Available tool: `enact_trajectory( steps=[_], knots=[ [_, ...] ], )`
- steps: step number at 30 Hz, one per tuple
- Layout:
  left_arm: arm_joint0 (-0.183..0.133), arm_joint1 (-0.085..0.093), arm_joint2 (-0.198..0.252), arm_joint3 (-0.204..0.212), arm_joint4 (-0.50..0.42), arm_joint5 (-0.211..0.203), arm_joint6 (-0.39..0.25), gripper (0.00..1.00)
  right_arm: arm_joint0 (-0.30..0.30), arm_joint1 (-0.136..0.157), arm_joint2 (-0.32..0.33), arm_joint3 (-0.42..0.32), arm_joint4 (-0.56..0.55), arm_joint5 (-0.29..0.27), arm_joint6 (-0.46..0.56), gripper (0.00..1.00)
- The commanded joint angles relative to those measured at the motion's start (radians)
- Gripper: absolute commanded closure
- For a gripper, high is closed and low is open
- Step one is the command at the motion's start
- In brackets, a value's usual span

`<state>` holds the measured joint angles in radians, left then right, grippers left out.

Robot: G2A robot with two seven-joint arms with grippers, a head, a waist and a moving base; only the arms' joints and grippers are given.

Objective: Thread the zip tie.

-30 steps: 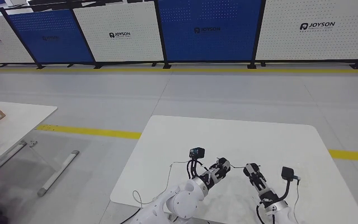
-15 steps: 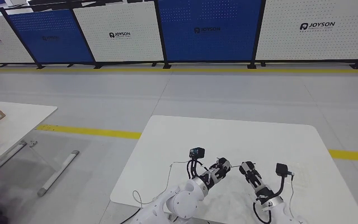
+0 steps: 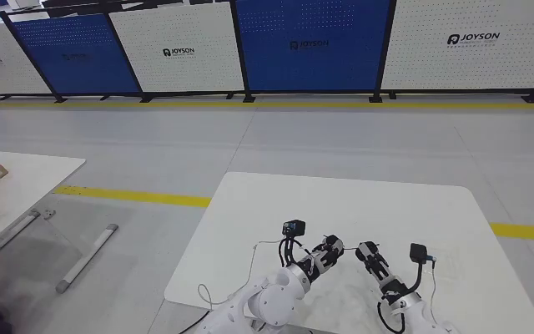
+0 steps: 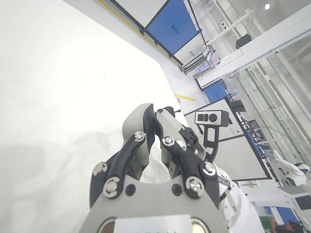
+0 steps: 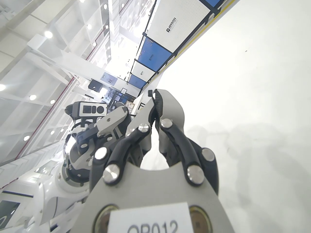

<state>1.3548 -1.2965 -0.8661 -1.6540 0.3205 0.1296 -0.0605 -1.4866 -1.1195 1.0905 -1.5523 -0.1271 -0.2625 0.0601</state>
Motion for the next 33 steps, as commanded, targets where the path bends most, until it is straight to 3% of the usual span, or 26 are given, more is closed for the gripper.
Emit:
enact_trajectory(
  steps=[1,7,11,16,20,26,33],
  knots=[
    [0.000,0.000,0.000,0.000,0.000,0.000,0.000,1.00,0.000,0.000,0.000,0.000,0.000,0.000,0.000,1.00],
    [0.001,0.000,0.000,0.001,-0.001,-0.002,0.001,1.00,-0.004,-0.002,0.008,-0.003,-0.001,0.012,-0.013,1.00],
    [0.004,0.000,-0.007,0.004,-0.010,-0.014,-0.009,1.00,-0.016,-0.002,0.031,-0.007,0.026,-0.013,0.008,1.00],
    [0.005,0.001,-0.015,-0.001,-0.032,-0.035,-0.033,1.00,-0.036,0.000,0.053,-0.027,0.020,-0.028,0.024,1.00],
    [0.001,0.000,-0.015,-0.002,-0.074,-0.075,-0.070,1.00,-0.039,-0.003,0.054,-0.037,0.009,-0.017,0.031,1.00],
    [0.001,0.000,-0.020,0.000,-0.056,-0.062,-0.055,1.00,-0.041,-0.008,0.058,-0.037,0.004,-0.023,0.029,1.00],
    [0.004,-0.004,-0.001,-0.004,0.035,0.000,0.021,1.00,-0.050,-0.012,0.069,-0.038,-0.010,-0.018,0.023,1.00]
  ],
)
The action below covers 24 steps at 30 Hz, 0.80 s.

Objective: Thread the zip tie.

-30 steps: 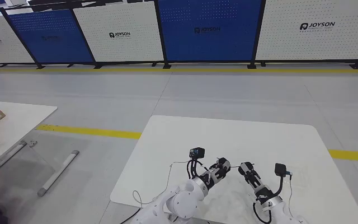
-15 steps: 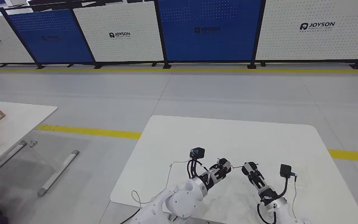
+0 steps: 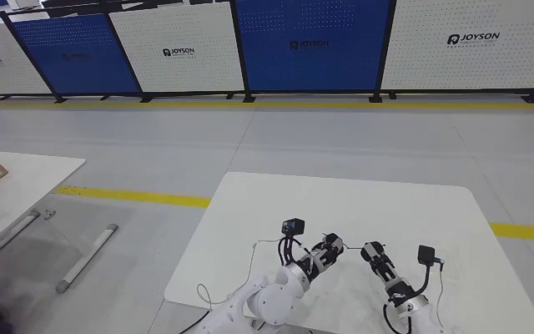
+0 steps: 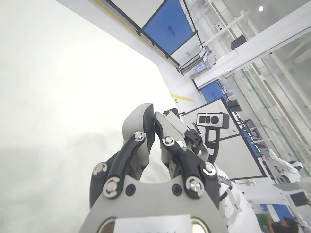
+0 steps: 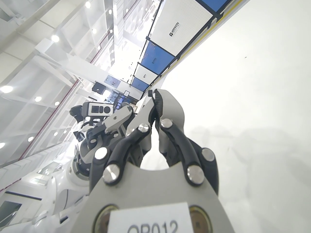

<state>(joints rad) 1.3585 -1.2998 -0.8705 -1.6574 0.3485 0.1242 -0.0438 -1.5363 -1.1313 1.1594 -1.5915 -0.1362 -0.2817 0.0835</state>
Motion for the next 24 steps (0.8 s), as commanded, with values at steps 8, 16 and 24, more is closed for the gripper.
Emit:
enact_trajectory(
  steps=[8,16,24],
  knots=[
    [0.001,-0.006,0.015,-0.003,0.014,0.016,0.008,0.88,0.000,-0.008,0.003,0.002,-0.012,0.005,-0.004,1.00],
    [0.003,-0.010,0.018,0.000,0.023,0.017,0.018,0.79,0.002,-0.015,0.000,0.003,-0.018,0.013,0.000,1.00],
    [-0.002,-0.016,0.035,0.016,0.034,0.022,0.020,0.88,0.004,-0.022,0.000,-0.001,-0.022,0.008,0.000,1.00]
  ],
)
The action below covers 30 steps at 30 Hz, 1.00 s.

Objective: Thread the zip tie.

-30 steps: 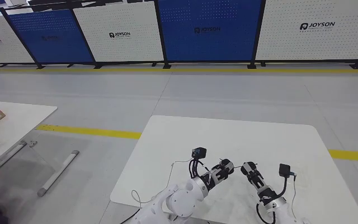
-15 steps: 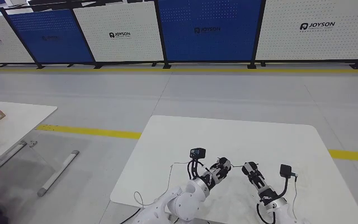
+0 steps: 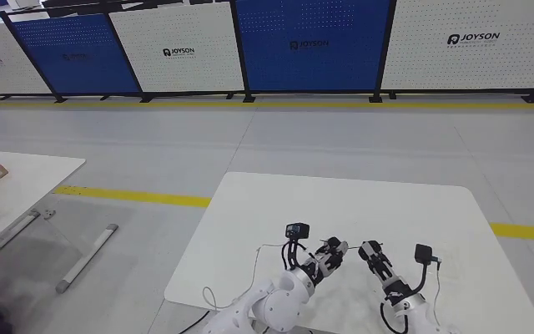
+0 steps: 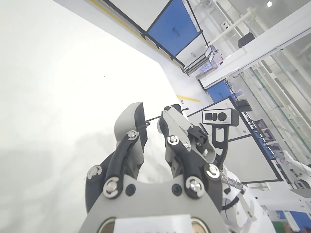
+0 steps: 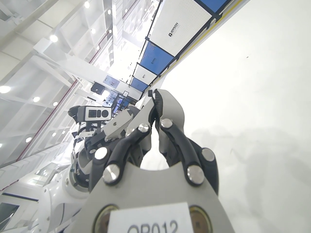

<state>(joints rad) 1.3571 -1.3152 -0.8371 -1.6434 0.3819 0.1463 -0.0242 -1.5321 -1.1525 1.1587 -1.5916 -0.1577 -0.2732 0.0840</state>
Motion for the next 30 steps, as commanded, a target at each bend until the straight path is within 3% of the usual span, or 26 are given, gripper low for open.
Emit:
enact_trajectory(
  steps=[1,8,30],
  knots=[
    [-0.002,-0.002,0.003,0.004,0.000,0.000,0.001,0.89,-0.001,-0.001,0.001,-0.001,-0.002,0.000,0.000,1.00],
    [-0.010,-0.008,0.009,0.017,-0.003,0.005,0.006,1.00,-0.006,-0.006,0.008,-0.001,-0.002,-0.008,-0.004,1.00],
    [0.001,-0.013,0.005,0.016,0.005,-0.026,0.000,1.00,-0.006,-0.019,0.015,0.007,-0.014,-0.012,0.017,1.00]
  ],
)
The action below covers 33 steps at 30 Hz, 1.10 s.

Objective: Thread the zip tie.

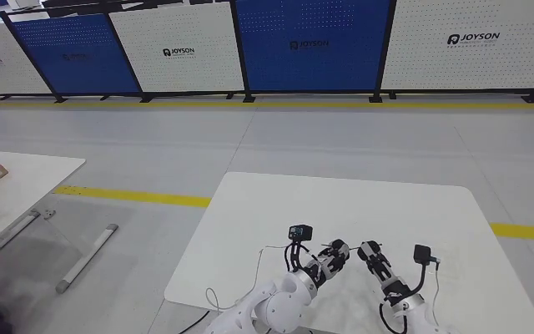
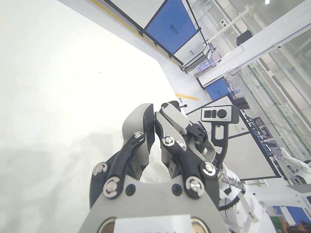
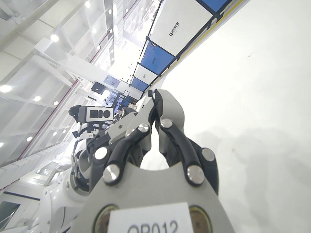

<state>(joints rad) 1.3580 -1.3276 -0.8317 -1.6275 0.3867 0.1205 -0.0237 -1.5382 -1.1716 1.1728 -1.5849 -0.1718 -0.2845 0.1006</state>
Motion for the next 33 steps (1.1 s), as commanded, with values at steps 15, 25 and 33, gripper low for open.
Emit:
enact_trajectory(
  steps=[15,25,33],
  knots=[
    [0.006,-0.001,-0.006,-0.006,0.029,-0.002,0.008,1.00,-0.004,-0.008,0.006,-0.004,-0.008,-0.003,0.013,1.00],
    [0.006,-0.004,-0.003,-0.010,0.034,0.007,-0.004,0.51,-0.010,-0.012,0.012,-0.012,-0.019,0.007,0.012,1.00],
    [0.013,-0.002,-0.019,-0.017,0.031,-0.001,-0.009,0.59,-0.006,-0.017,0.014,-0.004,-0.030,0.026,0.007,1.00]
  ],
)
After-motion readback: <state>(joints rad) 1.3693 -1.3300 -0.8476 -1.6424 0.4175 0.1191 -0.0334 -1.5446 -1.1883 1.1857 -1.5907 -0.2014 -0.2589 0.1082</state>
